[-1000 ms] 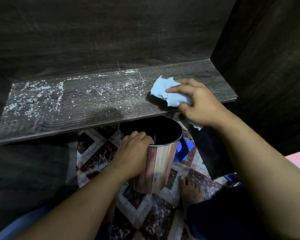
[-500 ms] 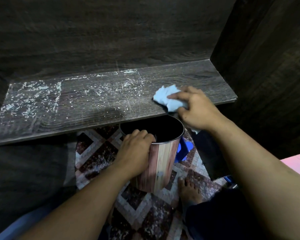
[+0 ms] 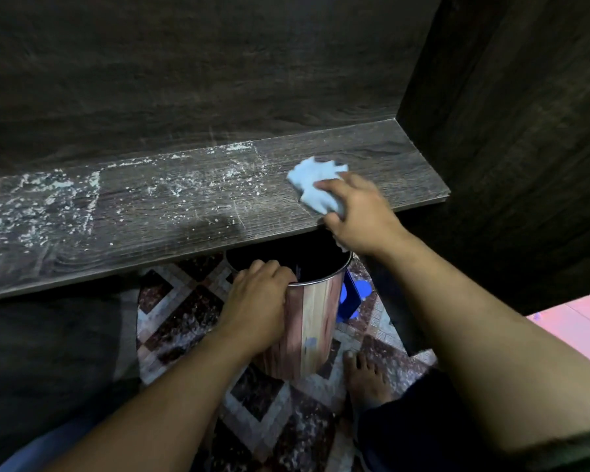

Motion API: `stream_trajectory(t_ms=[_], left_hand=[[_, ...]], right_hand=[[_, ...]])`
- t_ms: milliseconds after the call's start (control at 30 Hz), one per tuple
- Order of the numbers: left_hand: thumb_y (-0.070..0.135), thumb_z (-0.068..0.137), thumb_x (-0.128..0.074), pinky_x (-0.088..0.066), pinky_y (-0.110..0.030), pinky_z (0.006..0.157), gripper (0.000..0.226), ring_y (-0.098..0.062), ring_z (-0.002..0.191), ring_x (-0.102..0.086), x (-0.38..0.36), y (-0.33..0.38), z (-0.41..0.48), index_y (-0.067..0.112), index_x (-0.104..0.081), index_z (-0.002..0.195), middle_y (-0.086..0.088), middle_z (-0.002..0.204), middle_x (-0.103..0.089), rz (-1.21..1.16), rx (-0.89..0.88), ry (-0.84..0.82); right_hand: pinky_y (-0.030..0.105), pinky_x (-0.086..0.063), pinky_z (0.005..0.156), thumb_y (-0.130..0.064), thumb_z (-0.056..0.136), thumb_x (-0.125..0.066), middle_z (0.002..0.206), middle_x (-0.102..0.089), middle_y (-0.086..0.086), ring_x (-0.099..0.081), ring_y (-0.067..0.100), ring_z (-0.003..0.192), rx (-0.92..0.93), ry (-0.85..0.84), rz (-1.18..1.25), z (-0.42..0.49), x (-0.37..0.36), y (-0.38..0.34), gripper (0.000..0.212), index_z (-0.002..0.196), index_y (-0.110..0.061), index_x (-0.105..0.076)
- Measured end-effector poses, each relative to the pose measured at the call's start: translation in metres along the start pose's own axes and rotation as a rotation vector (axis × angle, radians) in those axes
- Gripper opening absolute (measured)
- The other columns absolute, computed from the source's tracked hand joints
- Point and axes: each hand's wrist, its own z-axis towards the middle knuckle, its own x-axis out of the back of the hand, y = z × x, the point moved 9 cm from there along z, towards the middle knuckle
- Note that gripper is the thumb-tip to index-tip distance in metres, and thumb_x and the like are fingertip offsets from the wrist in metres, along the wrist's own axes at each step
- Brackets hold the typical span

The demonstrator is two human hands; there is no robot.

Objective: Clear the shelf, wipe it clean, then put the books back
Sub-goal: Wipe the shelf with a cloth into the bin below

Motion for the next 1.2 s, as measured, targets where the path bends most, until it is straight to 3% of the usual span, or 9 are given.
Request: stream_trajectory(t_ms=[67,167,267,433,600,700,833,1000,1200], left_hand=[[0.013,0.075,-0.057,-0.044,-0.038,0.077,0.023,-0.028,0.092,-0.053,0.0,0.001,0.001,0.018,-0.063,0.096,-0.002,0.092,-0.057,-0.009,0.001,0.01],[0.008,0.073,-0.062,-0.044,-0.038,0.076,0.025,-0.027,0.09,-0.053,-0.002,0.001,0.003,0.018,-0.063,0.095,-0.001,0.09,-0.057,-0.019,0.005,0.011],[0.007,0.072,-0.063,-0.044,-0.037,0.074,0.024,-0.026,0.088,-0.053,-0.001,0.001,0.004,0.018,-0.063,0.093,-0.001,0.089,-0.056,-0.021,0.003,0.027],[0.019,0.075,-0.048,-0.048,-0.038,0.069,0.02,-0.027,0.082,-0.055,0.001,0.003,0.003,0.018,-0.063,0.088,-0.001,0.084,-0.056,-0.033,-0.005,0.041],[0.031,0.075,-0.026,-0.047,-0.041,0.071,0.043,-0.029,0.084,-0.055,0.001,0.002,0.007,0.016,-0.064,0.088,-0.004,0.085,-0.058,-0.038,0.02,0.029],[0.024,0.084,-0.04,-0.042,-0.038,0.082,0.027,-0.027,0.097,-0.051,-0.001,-0.001,0.01,0.018,-0.062,0.099,-0.002,0.097,-0.057,-0.024,0.058,-0.024],[0.012,0.086,-0.051,-0.034,-0.03,0.09,0.028,-0.018,0.108,-0.043,-0.004,0.002,0.01,0.024,-0.056,0.112,0.005,0.11,-0.051,-0.015,0.049,-0.027],[0.014,0.087,-0.049,-0.036,-0.034,0.089,0.024,-0.021,0.106,-0.044,-0.002,-0.003,0.008,0.02,-0.058,0.108,0.001,0.108,-0.053,-0.045,0.045,-0.011],[0.009,0.08,-0.057,-0.036,-0.034,0.086,0.031,-0.023,0.104,-0.046,-0.008,-0.007,0.009,0.021,-0.059,0.109,0.0,0.106,-0.054,-0.014,0.061,-0.024]], right_hand=[[0.033,-0.034,0.108,-0.019,0.082,-0.055,0.136,-0.051,0.009,-0.045,0.032,0.123,0.034,0.072,0.085,0.001,0.008,-0.005,0.048,0.13,-0.027,-0.06],[0.041,-0.031,0.11,-0.029,0.084,-0.051,0.145,-0.041,0.015,-0.04,0.038,0.129,-0.218,0.314,-0.085,0.008,0.053,0.042,0.051,0.135,-0.027,-0.054],[0.045,-0.013,0.118,-0.046,0.092,-0.049,0.158,-0.017,0.017,-0.014,0.035,0.145,-0.448,0.214,-0.218,0.0,0.059,0.094,0.059,0.146,-0.024,-0.039],[0.041,-0.023,0.112,-0.042,0.094,-0.052,0.149,-0.032,0.018,-0.031,0.038,0.133,-0.286,0.201,-0.172,0.002,0.036,0.069,0.049,0.14,-0.027,-0.047],[0.033,-0.029,0.104,-0.025,0.081,-0.063,0.129,-0.047,0.006,-0.04,0.03,0.116,-0.062,0.127,-0.021,0.01,0.008,0.008,0.041,0.121,-0.035,-0.062],[0.033,-0.034,0.105,-0.01,0.079,-0.06,0.122,-0.052,0.009,-0.047,0.031,0.116,-0.126,0.297,0.253,0.019,0.026,0.017,0.04,0.114,-0.028,-0.067],[0.038,-0.033,0.103,-0.024,0.082,-0.057,0.137,-0.045,0.012,-0.042,0.035,0.121,-0.28,0.563,0.048,0.045,0.08,0.054,0.044,0.127,-0.026,-0.06],[0.046,-0.024,0.114,-0.053,0.091,-0.045,0.156,-0.026,0.011,-0.026,0.036,0.14,-0.411,0.115,-0.144,0.102,0.053,0.101,0.064,0.147,-0.024,-0.034],[0.044,-0.029,0.111,-0.038,0.091,-0.05,0.149,-0.037,0.012,-0.034,0.033,0.136,-0.271,0.157,-0.181,0.11,0.029,0.06,0.055,0.144,-0.023,-0.043]])
